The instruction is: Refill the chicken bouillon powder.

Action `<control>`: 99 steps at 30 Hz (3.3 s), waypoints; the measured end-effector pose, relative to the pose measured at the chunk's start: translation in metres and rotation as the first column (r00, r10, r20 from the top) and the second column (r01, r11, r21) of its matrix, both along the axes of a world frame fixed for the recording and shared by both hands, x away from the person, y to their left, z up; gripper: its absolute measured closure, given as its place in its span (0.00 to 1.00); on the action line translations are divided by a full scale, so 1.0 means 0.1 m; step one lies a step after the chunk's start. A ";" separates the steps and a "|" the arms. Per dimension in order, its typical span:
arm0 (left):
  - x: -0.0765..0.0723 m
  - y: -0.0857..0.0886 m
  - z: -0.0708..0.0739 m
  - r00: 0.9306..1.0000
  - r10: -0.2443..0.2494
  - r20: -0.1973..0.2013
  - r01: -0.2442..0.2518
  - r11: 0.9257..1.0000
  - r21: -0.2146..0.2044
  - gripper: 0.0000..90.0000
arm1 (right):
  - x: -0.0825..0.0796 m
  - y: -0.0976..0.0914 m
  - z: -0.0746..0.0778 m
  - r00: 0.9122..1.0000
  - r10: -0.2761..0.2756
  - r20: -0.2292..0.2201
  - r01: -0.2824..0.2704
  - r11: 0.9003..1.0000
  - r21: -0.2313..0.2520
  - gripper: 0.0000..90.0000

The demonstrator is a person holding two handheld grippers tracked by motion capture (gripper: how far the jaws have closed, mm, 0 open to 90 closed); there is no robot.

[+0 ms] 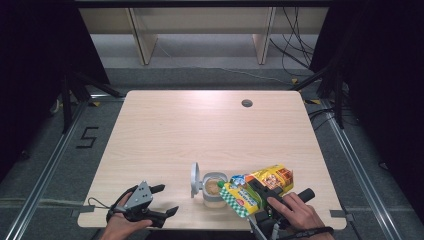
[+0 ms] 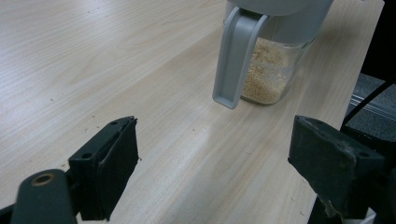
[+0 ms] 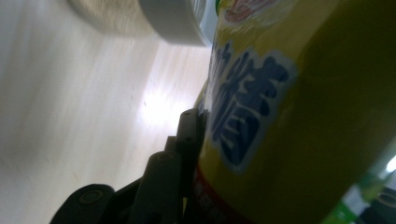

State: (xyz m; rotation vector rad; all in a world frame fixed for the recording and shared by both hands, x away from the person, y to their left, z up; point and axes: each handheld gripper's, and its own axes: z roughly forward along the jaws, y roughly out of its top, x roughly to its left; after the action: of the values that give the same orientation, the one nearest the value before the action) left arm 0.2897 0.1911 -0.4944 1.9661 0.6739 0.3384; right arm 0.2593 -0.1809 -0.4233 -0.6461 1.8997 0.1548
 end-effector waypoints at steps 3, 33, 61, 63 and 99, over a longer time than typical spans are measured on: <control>0.01 0.01 0.00 1.000 -0.002 0.003 0.002 1.000 0.009 0.17 | 0.02 -0.03 -0.05 0.999 -0.006 -0.049 0.009 0.998 0.054 0.81; 0.00 0.02 0.02 1.000 -0.008 0.011 0.008 1.000 0.006 0.17 | 0.43 -0.44 -0.28 0.908 0.003 -0.420 0.315 0.657 0.685 0.85; -0.02 0.03 0.04 1.000 -0.002 0.011 0.002 1.000 0.007 0.17 | 0.60 -0.69 -0.46 0.837 -0.017 -0.547 0.516 0.359 0.778 0.82; -0.02 0.03 0.04 1.000 -0.006 0.012 0.006 1.000 0.001 0.17 | 0.59 -0.70 -0.46 0.833 -0.022 -0.552 0.525 0.342 0.779 0.81; 0.00 0.03 0.04 1.000 -0.012 0.017 0.012 1.000 0.022 0.17 | 0.03 -0.86 -0.41 0.730 -0.080 -0.679 0.682 0.147 0.716 0.40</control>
State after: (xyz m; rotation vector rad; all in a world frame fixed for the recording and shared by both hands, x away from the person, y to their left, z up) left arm 0.2896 0.1946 -0.4908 1.9853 0.6496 0.3559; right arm 0.2622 -0.2667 -0.4646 0.9144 1.9030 1.1532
